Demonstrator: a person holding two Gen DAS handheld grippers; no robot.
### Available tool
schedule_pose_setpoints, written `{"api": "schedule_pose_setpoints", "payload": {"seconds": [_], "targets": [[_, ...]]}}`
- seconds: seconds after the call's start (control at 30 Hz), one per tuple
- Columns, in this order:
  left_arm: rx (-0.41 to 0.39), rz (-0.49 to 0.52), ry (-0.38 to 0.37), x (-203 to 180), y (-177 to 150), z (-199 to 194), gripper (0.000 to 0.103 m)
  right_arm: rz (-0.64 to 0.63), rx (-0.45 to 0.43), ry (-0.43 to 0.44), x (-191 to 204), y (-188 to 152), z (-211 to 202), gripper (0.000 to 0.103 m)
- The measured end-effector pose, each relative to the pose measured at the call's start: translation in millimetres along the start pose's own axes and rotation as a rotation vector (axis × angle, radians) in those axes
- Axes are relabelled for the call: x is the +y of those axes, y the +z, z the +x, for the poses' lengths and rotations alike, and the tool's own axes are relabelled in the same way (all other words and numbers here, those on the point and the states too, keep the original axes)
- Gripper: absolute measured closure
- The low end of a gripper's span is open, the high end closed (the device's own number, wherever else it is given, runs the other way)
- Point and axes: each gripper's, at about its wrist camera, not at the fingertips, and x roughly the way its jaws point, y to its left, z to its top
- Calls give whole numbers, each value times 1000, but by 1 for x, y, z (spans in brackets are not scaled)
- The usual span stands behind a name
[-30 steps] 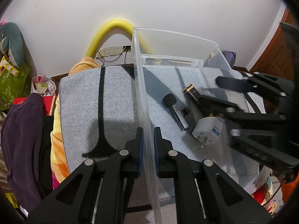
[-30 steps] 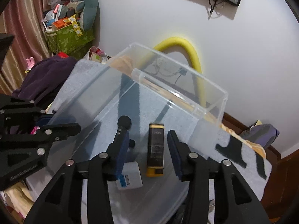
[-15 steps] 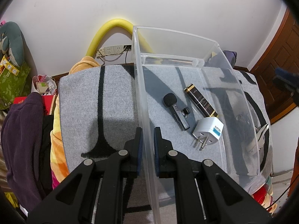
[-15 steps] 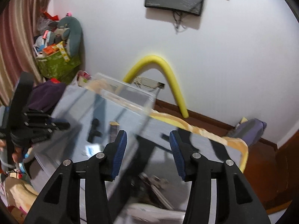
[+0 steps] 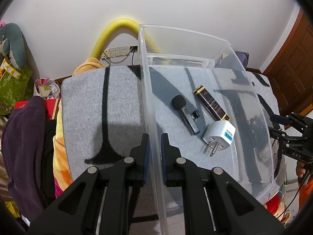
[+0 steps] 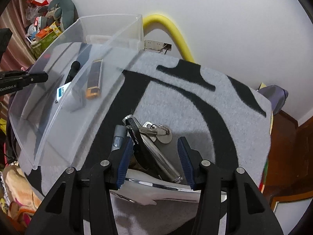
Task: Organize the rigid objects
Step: 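Reach to the bunch of keys and grasp them with the right gripper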
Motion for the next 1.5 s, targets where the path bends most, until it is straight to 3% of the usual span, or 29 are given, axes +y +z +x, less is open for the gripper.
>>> {"api": "schedule_pose_setpoints", "payload": {"seconds": [0.5,0.67,0.9,1.0,1.2,1.33,1.5], "targets": [[5,-1,2,1,0,1,94,37,12,-30,-20,12,21,59],[6,0,4,0,1,1,94,31,-4,31,-17,19,28,91],[4,-2,0,1,-1,1,94,21,6,31,-14,20,27,92],[6,1,-1,0,-1,1,94,19,42,67,-18,15,29,90],[6,-2,4,0,-1,2,94,-5,47,32,-15,11,30,85],[6,-2,3,-1,-1,2,94,2,25,0,-12,19,35,59],[6,-3,2,0,-1,2,94,22,15,37,-14,26,44,53]]}}
